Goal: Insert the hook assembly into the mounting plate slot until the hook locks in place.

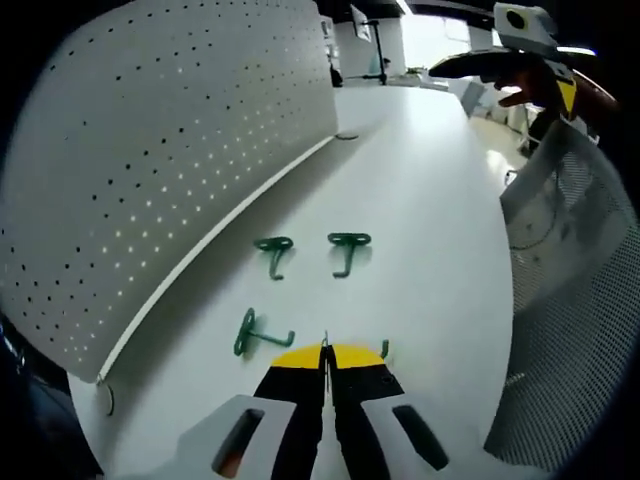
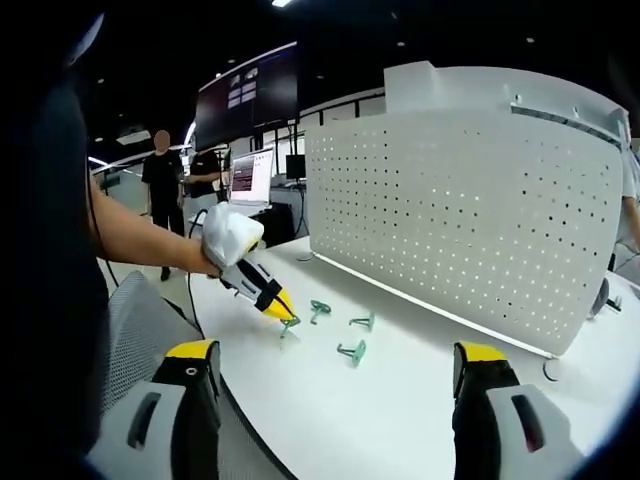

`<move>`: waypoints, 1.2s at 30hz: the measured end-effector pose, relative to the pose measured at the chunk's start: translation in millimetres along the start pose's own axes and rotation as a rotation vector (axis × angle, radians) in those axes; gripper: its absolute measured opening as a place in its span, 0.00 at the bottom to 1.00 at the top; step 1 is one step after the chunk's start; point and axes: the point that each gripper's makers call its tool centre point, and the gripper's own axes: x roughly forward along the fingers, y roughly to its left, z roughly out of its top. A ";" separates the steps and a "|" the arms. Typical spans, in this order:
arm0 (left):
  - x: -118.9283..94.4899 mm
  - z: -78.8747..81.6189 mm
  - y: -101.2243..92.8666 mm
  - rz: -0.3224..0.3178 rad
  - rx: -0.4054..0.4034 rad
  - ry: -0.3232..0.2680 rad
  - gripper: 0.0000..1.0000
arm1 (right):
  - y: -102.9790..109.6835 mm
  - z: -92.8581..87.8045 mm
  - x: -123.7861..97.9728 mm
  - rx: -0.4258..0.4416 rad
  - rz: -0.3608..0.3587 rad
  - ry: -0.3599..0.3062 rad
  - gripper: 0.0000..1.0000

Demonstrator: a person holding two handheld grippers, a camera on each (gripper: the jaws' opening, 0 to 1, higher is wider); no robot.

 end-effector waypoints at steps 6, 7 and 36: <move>-10.1 14.7 0.6 0.010 -0.085 -0.081 0.01 | 3.0 5.2 -0.6 -0.014 0.003 -0.008 0.94; -12.6 17.4 1.4 0.012 -0.105 -0.096 0.01 | 3.1 5.7 -0.7 -0.017 0.002 -0.009 0.94; -73.8 106.6 -4.5 0.047 -0.230 -0.410 0.01 | 13.2 57.1 -3.7 -0.064 -0.010 -0.147 0.64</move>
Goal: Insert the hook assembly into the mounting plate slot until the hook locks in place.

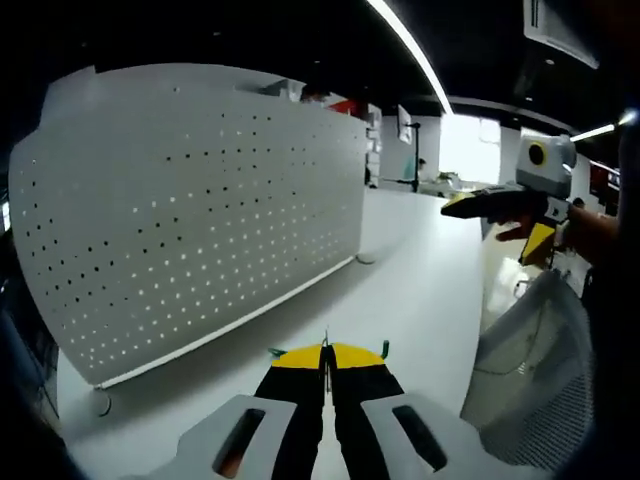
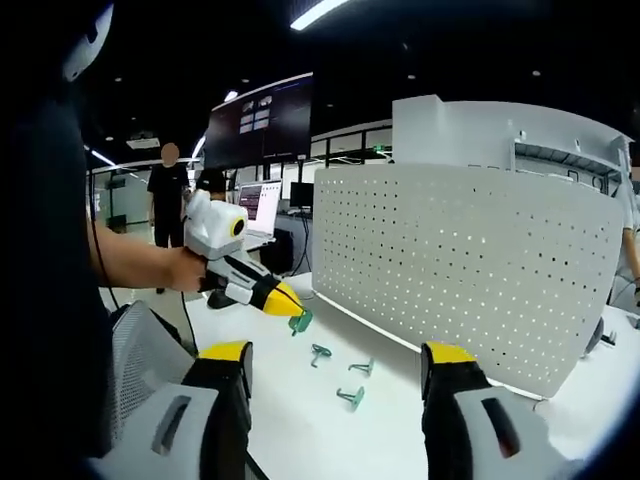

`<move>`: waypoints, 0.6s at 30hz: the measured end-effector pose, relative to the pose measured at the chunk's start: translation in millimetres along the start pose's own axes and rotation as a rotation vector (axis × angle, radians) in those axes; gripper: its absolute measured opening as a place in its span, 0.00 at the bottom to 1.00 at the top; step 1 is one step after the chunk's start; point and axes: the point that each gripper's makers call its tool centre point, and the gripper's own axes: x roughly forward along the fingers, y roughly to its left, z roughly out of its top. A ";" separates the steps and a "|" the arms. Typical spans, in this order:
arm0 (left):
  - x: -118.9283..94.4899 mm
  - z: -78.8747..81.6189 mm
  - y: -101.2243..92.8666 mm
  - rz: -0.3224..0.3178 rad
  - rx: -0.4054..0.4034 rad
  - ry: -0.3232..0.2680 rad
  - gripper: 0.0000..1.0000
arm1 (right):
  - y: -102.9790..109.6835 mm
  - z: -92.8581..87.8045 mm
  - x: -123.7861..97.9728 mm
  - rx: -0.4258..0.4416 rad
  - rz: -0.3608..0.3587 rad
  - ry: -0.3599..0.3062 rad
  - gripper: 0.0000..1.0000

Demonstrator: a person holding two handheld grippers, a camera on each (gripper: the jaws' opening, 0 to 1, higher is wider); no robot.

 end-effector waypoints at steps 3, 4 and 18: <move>-0.6 6.2 -2.6 -0.002 -0.010 -0.021 0.01 | 0.9 4.3 1.6 0.002 0.002 -0.008 0.60; -0.6 8.6 -3.6 -0.002 -0.016 -0.029 0.01 | 2.3 6.7 2.5 0.001 0.005 -0.014 0.59; -1.3 36.0 -19.4 -0.016 -0.070 -0.116 0.01 | 12.9 18.9 13.7 0.017 0.030 -0.036 0.44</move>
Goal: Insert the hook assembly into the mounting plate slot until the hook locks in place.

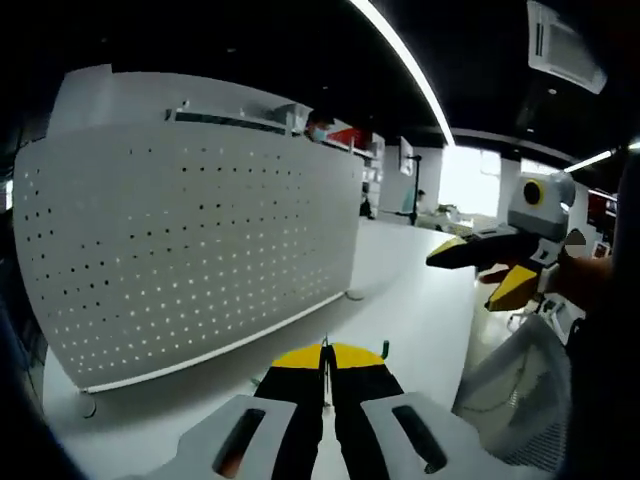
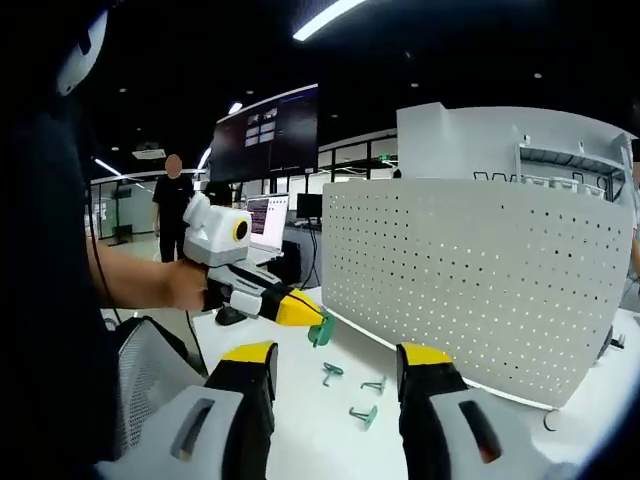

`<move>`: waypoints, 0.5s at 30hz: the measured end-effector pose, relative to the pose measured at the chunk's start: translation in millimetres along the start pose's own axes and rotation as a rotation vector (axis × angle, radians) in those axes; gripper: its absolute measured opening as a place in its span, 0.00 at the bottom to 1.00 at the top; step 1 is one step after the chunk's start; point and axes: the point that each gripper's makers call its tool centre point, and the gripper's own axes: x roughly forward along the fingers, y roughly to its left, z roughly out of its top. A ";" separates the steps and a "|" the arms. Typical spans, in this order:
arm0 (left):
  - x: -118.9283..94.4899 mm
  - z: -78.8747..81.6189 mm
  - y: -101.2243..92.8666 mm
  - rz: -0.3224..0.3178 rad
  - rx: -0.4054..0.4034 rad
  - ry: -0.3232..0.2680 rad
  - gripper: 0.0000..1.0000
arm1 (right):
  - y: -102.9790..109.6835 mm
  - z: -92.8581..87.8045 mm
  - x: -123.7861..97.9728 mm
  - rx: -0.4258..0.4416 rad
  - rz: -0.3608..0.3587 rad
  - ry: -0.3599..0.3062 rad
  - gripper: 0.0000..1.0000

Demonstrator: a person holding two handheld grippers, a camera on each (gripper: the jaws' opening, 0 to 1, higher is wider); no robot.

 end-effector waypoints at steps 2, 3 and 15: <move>0.8 2.2 -2.6 -0.001 -0.010 -0.011 0.01 | 1.3 1.5 1.5 0.008 0.002 -0.005 0.42; 1.1 2.9 -3.8 -0.004 -0.016 -0.013 0.01 | 1.9 1.7 2.8 0.008 0.001 -0.005 0.41; 1.5 18.4 -18.0 -0.010 -0.058 -0.065 0.01 | 1.8 8.2 11.8 0.034 -0.017 -0.024 0.36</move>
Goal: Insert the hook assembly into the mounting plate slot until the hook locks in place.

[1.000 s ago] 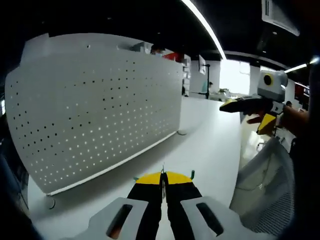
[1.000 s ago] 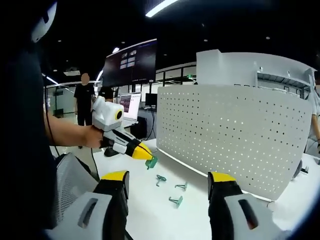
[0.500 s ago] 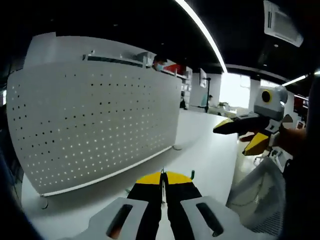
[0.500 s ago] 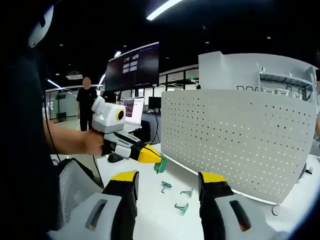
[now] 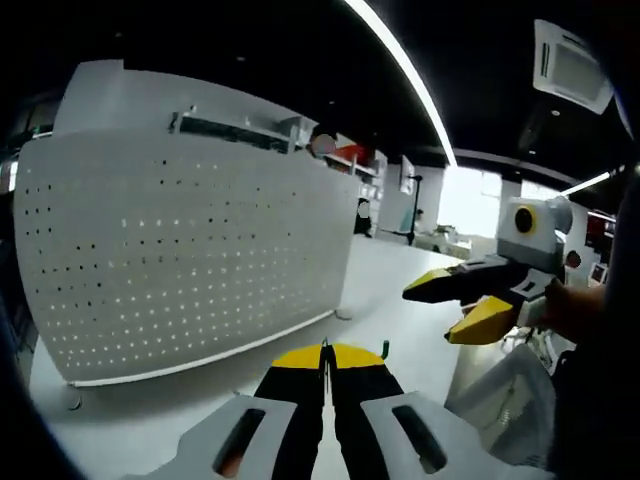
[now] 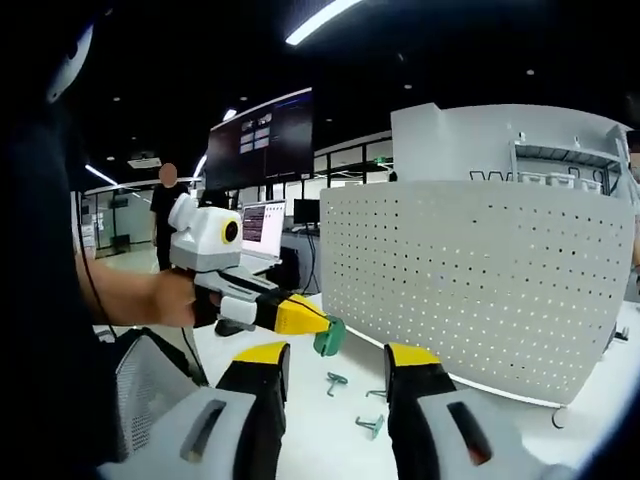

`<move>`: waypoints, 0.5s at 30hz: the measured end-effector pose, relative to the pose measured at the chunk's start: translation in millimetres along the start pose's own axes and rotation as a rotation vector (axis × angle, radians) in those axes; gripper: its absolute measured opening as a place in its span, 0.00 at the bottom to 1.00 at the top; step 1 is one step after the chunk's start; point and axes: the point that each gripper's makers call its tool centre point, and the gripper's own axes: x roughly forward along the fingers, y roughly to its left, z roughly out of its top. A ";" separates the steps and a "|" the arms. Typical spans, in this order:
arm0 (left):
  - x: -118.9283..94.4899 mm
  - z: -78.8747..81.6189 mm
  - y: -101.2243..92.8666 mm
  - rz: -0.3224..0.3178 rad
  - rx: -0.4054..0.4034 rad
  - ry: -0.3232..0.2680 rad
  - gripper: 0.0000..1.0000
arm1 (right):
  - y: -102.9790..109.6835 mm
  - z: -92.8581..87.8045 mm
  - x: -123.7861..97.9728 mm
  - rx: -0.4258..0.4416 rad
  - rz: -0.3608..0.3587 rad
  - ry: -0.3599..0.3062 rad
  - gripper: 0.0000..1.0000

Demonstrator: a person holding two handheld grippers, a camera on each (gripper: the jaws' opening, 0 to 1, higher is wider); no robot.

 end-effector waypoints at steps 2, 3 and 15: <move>0.9 2.5 -3.1 -0.003 0.000 -0.006 0.01 | 0.9 1.2 2.2 -0.002 -0.001 0.001 0.34; 1.4 3.3 -4.7 -0.006 0.001 -0.007 0.01 | 1.2 1.2 2.6 -0.002 -0.001 0.002 0.34; 7.6 19.1 -25.3 -0.022 0.021 -0.045 0.01 | -0.5 1.2 5.7 -0.002 -0.034 0.015 0.26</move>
